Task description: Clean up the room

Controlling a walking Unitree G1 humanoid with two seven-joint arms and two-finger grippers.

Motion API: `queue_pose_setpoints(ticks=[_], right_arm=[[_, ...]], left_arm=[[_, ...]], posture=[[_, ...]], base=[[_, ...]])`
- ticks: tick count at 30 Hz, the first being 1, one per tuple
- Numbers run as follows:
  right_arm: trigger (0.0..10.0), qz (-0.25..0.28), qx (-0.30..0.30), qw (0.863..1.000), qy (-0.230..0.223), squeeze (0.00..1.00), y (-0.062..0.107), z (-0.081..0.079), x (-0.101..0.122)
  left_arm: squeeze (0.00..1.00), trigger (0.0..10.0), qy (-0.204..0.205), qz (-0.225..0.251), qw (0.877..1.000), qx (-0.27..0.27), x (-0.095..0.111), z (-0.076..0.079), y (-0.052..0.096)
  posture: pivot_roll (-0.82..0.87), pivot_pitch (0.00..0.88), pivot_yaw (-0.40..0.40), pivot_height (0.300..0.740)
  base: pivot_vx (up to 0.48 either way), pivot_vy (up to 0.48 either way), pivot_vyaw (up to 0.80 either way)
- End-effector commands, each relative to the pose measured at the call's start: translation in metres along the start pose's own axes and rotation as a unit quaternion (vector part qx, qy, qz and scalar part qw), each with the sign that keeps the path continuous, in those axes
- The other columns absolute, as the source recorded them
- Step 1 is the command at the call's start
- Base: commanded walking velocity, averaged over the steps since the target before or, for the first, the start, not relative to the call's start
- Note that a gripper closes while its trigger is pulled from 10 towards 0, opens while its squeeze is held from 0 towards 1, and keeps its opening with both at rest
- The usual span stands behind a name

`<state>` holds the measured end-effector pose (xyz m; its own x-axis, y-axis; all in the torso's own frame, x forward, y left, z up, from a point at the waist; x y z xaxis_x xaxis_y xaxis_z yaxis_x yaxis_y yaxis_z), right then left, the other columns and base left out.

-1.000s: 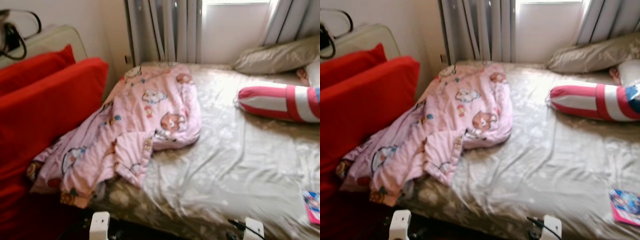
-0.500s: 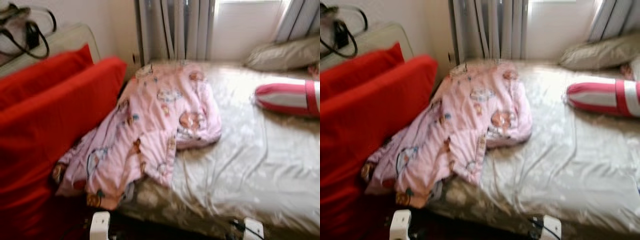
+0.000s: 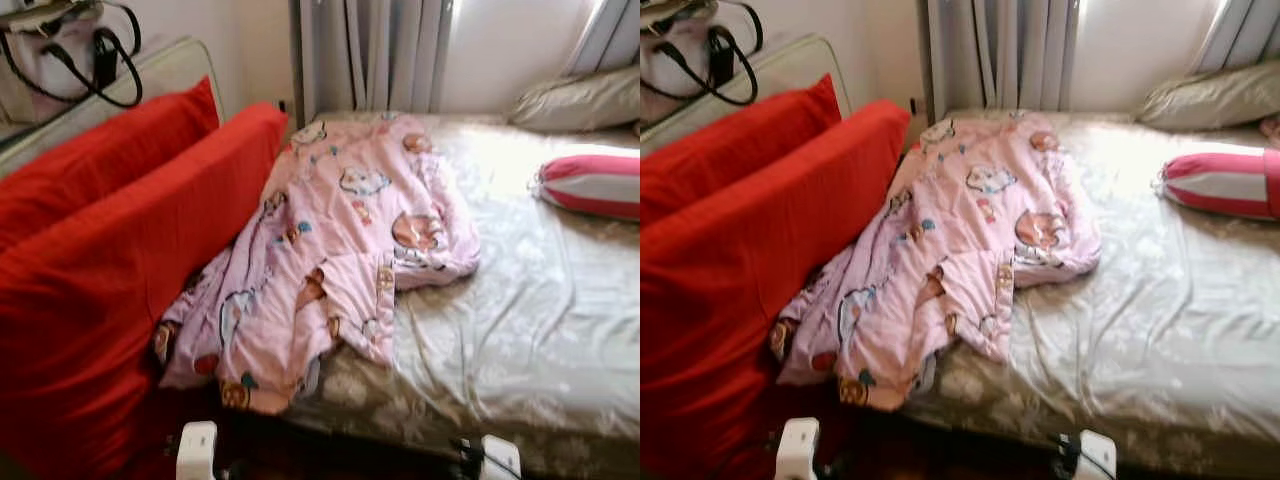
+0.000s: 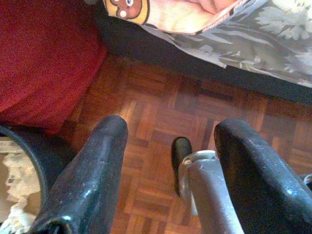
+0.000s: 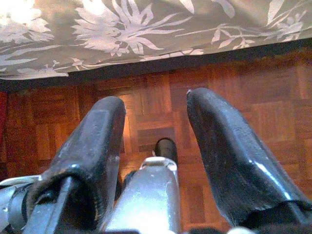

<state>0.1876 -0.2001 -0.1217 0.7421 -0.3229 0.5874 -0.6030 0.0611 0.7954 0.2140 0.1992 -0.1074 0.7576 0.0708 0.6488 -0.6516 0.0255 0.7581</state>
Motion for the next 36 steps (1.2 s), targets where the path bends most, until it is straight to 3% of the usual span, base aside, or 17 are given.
queue_pose_setpoints(ticks=[1,9,24,36], right_arm=[[10.0,0.003,0.003,1.000,-0.002,0.00,-0.0007,-0.0029,0.0018],[10.0,0.007,0.012,1.000,0.011,0.00,-0.0010,-0.0055,0.0035],[10.0,0.008,0.018,1.000,0.005,0.00,-0.0009,-0.0076,0.0030],[10.0,0.016,0.031,0.999,0.026,0.00,-0.0008,-0.0098,0.0059]], left_arm=[[0.00,10.0,0.002,-0.005,1.000,0.004,-0.0024,-0.0032,0.0008],[0.00,10.0,0.002,-0.005,1.000,0.003,-0.0022,-0.0032,0.0008],[0.00,10.0,0.001,-0.006,1.000,0.002,-0.0023,-0.0031,0.0008],[0.00,10.0,0.002,0.005,1.000,-0.001,0.0003,-0.0026,0.0009]], posture=[[0.07,0.005,0.030,0.740],[0.07,0.008,0.031,0.740],[0.07,0.006,0.030,0.740],[0.07,0.013,0.030,0.740]], base=[[0.000,0.000,0.00],[0.190,0.000,0.00],[0.346,0.000,0.78],[0.261,0.000,0.00]])
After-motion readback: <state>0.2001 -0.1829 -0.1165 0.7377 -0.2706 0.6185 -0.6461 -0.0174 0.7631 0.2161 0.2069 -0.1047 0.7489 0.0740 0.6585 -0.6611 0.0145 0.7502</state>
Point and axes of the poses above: a point about 5 cm out from each wrist's last joint towards the gripper, its own y axis pointing back from the gripper into the wrist, its own x axis along the axis of the wrist's last joint, z = x × y, the point moved 4 cm from there along -y, pointing out of the wrist towards the gripper
